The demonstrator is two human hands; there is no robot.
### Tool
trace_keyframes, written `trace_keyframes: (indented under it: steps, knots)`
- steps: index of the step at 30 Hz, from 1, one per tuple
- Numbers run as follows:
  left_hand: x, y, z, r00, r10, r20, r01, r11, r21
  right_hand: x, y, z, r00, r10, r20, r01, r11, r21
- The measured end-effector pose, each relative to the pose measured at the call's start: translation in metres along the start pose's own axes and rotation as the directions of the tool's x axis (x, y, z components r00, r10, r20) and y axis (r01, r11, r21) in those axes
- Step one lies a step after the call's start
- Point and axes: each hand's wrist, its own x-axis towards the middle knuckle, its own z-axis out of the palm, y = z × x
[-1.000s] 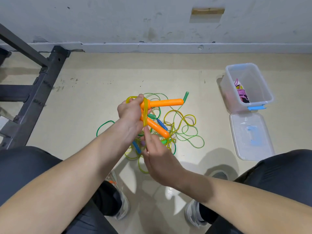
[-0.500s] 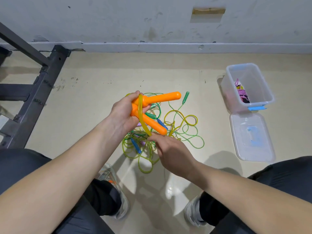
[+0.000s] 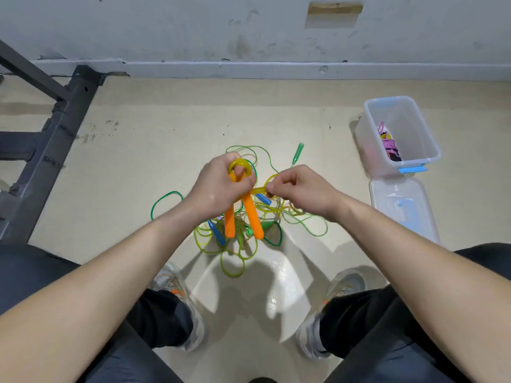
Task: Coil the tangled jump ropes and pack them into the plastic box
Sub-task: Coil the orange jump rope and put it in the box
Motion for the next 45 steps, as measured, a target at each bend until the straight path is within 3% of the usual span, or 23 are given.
trace_keyframes:
  steps: [4, 6, 8, 10, 14, 19, 22, 27, 31, 37, 41, 45]
  knots:
    - [-0.001, -0.009, 0.013, 0.969, -0.007, -0.245, -0.004, 0.999, -0.045, -0.019, -0.012, 0.038, 0.992, -0.112, -0.052, 0.093, 0.954, -0.284]
    - [-0.002, -0.01, 0.02, 0.947, -0.059, -0.317, 0.003, 0.984, -0.176, -0.033, -0.013, 0.064, 0.978, -0.108, -0.18, 0.082, 0.986, -0.146]
    - [-0.001, -0.01, 0.026, 0.927, -0.141, -0.347, 0.028, 0.95, -0.311, -0.043, -0.017, 0.086, 0.947, 0.001, -0.32, 0.047, 0.989, 0.142]
    - [0.0, -0.007, 0.029, 0.904, -0.251, -0.346, 0.073, 0.889, -0.453, -0.046, -0.02, 0.1, 0.932, 0.088, -0.352, 0.024, 0.953, 0.301]
    - [0.003, -0.006, 0.028, 0.865, -0.388, -0.317, 0.106, 0.76, -0.641, -0.045, -0.015, 0.112, 0.939, 0.045, -0.341, 0.03, 0.977, 0.211]
    - [0.01, -0.003, 0.022, 0.858, -0.419, -0.297, 0.104, 0.707, -0.699, -0.036, -0.011, 0.1, 0.933, -0.082, -0.35, 0.125, 0.987, 0.101]
    - [0.011, -0.005, 0.02, 0.883, -0.377, -0.28, 0.107, 0.742, -0.662, -0.038, -0.013, 0.096, 0.926, -0.146, -0.349, 0.164, 0.986, 0.025]
    - [0.011, -0.008, 0.016, 0.984, -0.133, -0.115, 0.069, 0.893, -0.446, -0.028, -0.024, 0.044, 0.923, -0.149, -0.354, 0.117, 0.987, -0.111]
    - [0.01, -0.009, 0.005, 0.993, -0.002, 0.119, 0.05, 0.913, -0.405, -0.01, -0.019, 0.007, 0.955, -0.066, -0.289, 0.153, 0.945, 0.29]
    - [0.002, -0.005, 0.008, 0.962, 0.082, 0.259, -0.01, 0.963, -0.268, -0.003, -0.014, 0.001, 0.987, 0.059, -0.153, 0.007, 0.919, 0.395]
    - [-0.003, -0.008, 0.012, 0.942, 0.084, 0.324, 0.022, 0.95, -0.311, -0.006, -0.015, 0.001, 0.991, 0.049, -0.121, -0.02, 0.974, 0.225]
    - [-0.008, -0.009, 0.018, 0.95, 0.032, 0.31, 0.038, 0.976, -0.217, -0.005, -0.017, -0.005, 0.996, -0.034, -0.083, 0.028, 0.997, -0.075]
